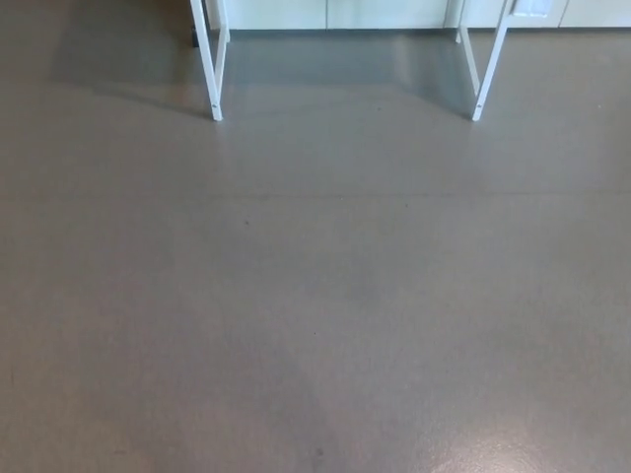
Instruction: The robot walks towards a desk on which a shovel is kept on the left hand side and a container is kept on the right hand side. The robot picks up the shovel using its left hand and places it in the container.
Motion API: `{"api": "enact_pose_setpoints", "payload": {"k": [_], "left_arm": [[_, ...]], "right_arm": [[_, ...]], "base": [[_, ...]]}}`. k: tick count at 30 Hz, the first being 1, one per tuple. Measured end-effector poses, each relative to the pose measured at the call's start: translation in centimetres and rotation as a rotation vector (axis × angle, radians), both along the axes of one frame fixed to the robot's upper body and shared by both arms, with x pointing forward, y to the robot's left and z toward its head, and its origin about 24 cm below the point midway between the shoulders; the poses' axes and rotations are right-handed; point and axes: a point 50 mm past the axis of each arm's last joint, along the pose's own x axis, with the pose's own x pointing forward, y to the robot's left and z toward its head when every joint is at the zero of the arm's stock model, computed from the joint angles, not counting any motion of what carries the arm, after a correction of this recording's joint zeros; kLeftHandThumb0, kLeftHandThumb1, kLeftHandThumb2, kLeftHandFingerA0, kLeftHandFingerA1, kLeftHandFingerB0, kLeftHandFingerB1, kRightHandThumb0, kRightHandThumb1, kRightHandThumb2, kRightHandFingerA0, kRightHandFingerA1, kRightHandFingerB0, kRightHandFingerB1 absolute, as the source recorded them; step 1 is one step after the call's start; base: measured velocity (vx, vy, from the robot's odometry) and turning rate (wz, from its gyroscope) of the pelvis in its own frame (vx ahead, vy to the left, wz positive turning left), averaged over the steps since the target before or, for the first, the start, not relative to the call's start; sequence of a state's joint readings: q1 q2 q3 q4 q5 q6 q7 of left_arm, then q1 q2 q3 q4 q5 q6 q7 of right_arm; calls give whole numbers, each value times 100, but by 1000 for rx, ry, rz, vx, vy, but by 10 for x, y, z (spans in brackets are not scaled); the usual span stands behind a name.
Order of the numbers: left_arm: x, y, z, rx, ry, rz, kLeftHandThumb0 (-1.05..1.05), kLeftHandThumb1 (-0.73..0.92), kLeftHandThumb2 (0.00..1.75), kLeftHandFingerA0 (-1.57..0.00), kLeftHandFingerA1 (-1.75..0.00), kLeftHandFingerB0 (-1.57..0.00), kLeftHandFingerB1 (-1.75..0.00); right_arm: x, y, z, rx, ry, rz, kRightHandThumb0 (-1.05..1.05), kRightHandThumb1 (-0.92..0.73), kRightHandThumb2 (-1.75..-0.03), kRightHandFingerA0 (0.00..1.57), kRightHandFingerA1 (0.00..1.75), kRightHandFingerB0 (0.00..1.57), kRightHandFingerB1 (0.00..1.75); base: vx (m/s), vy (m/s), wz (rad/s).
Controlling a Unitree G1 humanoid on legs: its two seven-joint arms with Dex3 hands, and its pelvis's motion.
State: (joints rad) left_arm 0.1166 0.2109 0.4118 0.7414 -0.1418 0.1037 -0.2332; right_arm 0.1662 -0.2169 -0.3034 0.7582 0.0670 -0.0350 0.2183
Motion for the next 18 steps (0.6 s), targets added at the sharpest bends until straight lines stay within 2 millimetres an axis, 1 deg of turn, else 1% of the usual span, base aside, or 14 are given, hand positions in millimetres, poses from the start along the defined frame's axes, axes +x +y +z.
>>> {"api": "enact_pose_setpoints", "payload": {"k": [1, 2, 4, 5, 7, 8, 10, 11, 13, 14, 15, 16, 18], "left_arm": [[0, 0, 0, -8, -5, -7, -1, 66, 59, -18, -37, -18, -29], [-1, 1, 1, -13, -10, -14, -2, 65, 59, -18, -36, -18, -28], [-1, 1, 2, -22, -22, -32, -4, 64, 60, -20, -37, -18, -29], [0, 1, 3, -23, -29, -41, -3, 65, 60, -19, -36, -18, -29], [1, 2, 4, -22, -38, -52, -3, 65, 60, -19, -36, -18, -29], [1, 2, 4, -22, -41, -55, -4, 63, 60, -20, -38, -19, -30], [2, 3, 5, -23, -48, -62, -4, 63, 60, -20, -39, -19, -30], [3, 2, 5, -26, -52, -65, -4, 63, 60, -21, -38, -19, -30], [2, 2, 5, -32, -59, -69, -3, 64, 59, -20, -37, -19, -29], [1, 2, 5, -34, -61, -69, -3, 44, 89, -12, -51, -6, -46], [1, 2, 5, -38, -61, -69, -3, 64, 59, -20, -38, -18, -28], [0, 1, 5, -41, -62, -70, -5, 65, 59, -18, -37, -17, -28], [0, 2, 5, -43, -61, -74, -5, 65, 60, -19, -37, -18, -29]], "right_arm": [[-2, -1, 1, 5, -12, -3, -36, -51, -65, 36, 55, 21, 44], [-3, -2, 1, 8, -20, -7, -26, -37, -84, 33, 61, 14, 51], [-4, -5, 3, 10, -43, -15, -25, -37, -84, 35, 62, 16, 52], [-4, -6, 4, 11, -54, -17, -26, -37, -84, 33, 61, 15, 52], [-1, -6, 6, 15, -74, -20, -26, -37, -84, 33, 61, 15, 52], [1, -6, 7, 17, -82, -21, -22, -36, -83, 34, 62, 13, 51], [16, -6, 14, 25, -130, -29, -19, -36, -83, 36, 64, 11, 51], [24, -5, 18, 34, -162, -40, -21, -36, -83, 35, 64, 9, 51], [36, -1, 25, 53, -216, -58, -23, -34, -83, 38, 65, 12, 52], [37, 1, 25, 61, -229, -66, -25, -33, -82, 37, 64, 13, 52], [37, 4, 23, 76, -232, -78, -25, -34, -82, 39, 65, 15, 52], [35, 7, 20, 88, -227, -85, -33, -51, -54, 43, 56, 26, 42], [30, 11, 13, 98, -194, -79, -32, -51, -54, 45, 55, 28, 41]], "base": [[0, 0, 0], [0, 0, 0], [0, 0, 0], [0, 0, 0], [0, 0, 0], [0, 0, 0], [0, 0, 0], [0, 0, 0], [0, 0, 0], [12, -4, 6], [9, -9, 10], [5, -6, 7], [0, 0, 0]]}}
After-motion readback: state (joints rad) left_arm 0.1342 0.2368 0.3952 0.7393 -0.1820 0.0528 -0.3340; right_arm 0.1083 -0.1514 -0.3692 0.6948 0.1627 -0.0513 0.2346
